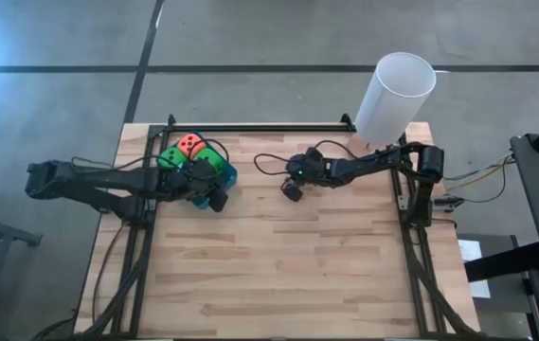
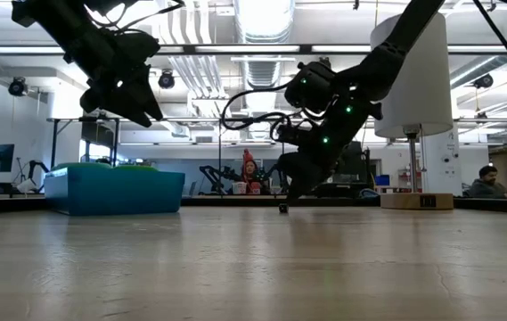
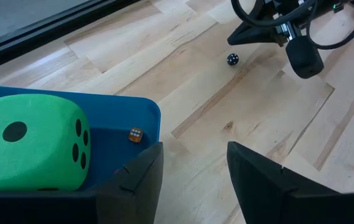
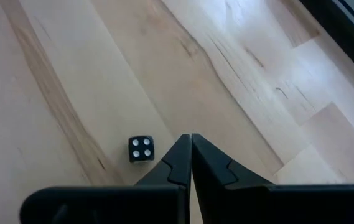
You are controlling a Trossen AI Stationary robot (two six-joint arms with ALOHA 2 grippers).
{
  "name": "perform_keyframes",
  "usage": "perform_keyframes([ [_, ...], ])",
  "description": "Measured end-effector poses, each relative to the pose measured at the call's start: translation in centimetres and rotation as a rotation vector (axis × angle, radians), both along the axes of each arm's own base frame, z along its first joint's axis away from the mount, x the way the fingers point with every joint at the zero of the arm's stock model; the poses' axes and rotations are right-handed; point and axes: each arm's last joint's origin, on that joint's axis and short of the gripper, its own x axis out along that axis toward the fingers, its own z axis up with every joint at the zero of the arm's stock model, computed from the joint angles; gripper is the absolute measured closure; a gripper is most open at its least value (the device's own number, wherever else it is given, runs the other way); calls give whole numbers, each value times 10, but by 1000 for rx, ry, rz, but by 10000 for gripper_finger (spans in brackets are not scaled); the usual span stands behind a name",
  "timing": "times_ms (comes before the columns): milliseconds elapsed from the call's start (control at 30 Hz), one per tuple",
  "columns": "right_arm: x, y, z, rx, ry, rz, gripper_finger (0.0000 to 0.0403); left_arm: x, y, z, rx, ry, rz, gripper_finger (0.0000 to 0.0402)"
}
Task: Pick & Place Dice
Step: Put the small black dice into the blue bin
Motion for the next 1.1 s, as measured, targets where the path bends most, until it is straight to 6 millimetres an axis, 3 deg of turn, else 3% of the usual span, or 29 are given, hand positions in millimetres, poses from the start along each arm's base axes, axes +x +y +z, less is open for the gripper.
perform_keyframes([
  [433, 3, 3, 1, -7, -35, 19, 394, 0, 0, 0, -2, -1, 2, 231],
  [1100, -1, 3, -4, 1, -41, 27, 394, 0, 0, 0, -1, -1, 1, 217],
])
